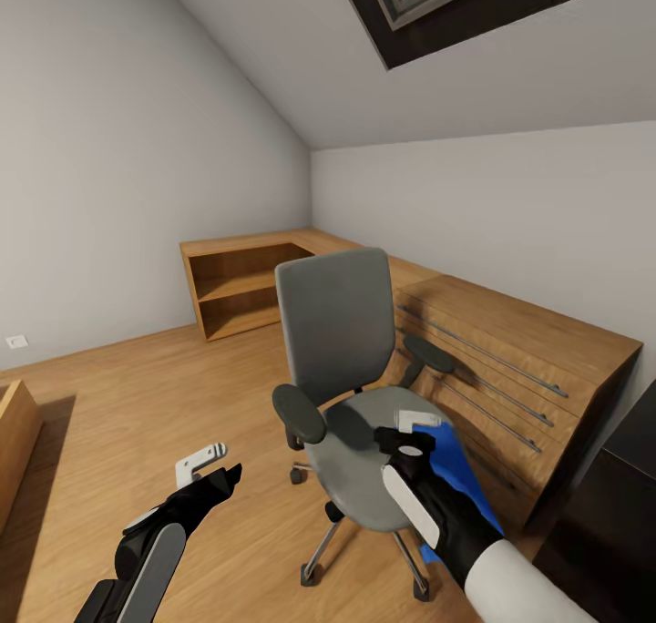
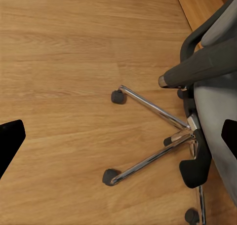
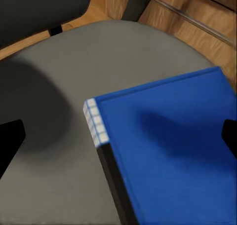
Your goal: In the bedroom, organize the workspace by keeping the computer under the desk, ensuring the monitor is on the desk, placing the keyboard on the desk next to the monitor, placing the mouse on the desk next to the keyboard, moving the folder from the swivel chair onto the desk next to the mouse, stacking the notebook on top of the folder with the pen on top of the notebook, and positioning the swivel chair next to the desk.
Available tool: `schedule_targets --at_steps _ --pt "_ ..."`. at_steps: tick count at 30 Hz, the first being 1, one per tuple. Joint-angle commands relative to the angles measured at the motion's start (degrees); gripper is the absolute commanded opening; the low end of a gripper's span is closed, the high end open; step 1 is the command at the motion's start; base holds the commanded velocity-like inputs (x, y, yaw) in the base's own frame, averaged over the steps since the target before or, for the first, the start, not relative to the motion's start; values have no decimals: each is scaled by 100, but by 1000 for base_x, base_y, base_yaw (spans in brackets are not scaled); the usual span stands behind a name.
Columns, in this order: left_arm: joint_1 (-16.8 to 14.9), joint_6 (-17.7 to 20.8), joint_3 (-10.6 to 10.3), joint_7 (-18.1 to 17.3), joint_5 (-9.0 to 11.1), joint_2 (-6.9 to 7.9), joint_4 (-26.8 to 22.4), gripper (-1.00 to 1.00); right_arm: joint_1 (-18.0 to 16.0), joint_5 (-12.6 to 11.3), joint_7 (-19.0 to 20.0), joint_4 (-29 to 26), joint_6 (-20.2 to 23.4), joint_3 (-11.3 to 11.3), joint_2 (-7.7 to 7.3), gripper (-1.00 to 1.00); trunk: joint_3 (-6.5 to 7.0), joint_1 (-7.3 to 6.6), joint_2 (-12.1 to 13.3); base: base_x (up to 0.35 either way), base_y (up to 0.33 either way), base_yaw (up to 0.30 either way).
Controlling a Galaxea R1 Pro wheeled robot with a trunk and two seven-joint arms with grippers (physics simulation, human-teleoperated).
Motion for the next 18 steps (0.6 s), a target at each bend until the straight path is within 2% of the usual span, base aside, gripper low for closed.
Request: schedule_targets --at_steps 1,6,18 --pt "-4 6 -10 56 58 4 -7 100 38 -37 -58 -109 53 17 -45 100 -6 -1 -3 0 0 0" --pt "-4 6 -11 58 65 4 -7 100 173 -65 -104 -414 129 19 -170 100 -6 -1 -3 0 0 0" --pt "-4 6 -11 59 67 4 -7 100 199 -78 -113 -472 130 21 -174 100 -6 -1 -3 0 0 0"
